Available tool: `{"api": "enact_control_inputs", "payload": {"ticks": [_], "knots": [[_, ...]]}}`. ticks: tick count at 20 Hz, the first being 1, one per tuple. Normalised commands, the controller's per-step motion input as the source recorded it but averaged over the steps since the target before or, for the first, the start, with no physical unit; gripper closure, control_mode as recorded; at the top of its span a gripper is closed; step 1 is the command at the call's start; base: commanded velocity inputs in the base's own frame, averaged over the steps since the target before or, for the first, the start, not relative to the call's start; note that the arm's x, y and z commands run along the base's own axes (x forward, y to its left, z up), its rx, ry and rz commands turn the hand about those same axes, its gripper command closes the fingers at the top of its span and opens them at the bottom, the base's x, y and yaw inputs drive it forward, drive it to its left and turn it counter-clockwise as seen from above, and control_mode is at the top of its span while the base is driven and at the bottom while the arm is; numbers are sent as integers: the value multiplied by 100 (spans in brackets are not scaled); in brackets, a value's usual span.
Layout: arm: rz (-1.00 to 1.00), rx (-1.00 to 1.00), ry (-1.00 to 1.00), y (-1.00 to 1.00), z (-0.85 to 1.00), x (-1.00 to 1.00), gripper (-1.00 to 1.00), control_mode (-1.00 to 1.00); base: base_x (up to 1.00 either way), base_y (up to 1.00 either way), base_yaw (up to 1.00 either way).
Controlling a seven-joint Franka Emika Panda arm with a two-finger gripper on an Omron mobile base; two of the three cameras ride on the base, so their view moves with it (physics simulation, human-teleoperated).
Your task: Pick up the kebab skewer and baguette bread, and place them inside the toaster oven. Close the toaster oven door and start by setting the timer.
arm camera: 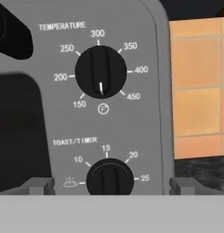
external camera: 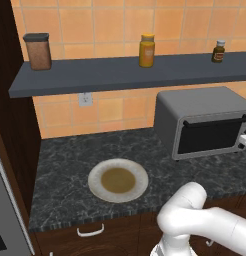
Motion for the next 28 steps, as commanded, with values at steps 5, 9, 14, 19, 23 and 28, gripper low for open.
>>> {"api": "enact_control_inputs", "payload": {"ticks": [5, 9, 14, 19, 23, 28], "knots": [[0, 0, 0, 0, -2, 8, -100, -100, 0, 0, 0], [0, 0, 0, 1, -7, 2, -100, -100, 0, 0, 0], [0, 0, 0, 3, 0, 9, -100, -100, 0, 0, 0], [0, 0, 0, 3, 0, 4, -100, -100, 0, 0, 0], [0, 0, 0, 0, 0, 0, 100, -100, 0, 0, 0], [0, 0, 0, 0, 0, 0, 100, -100, 0, 0, 0]]}}
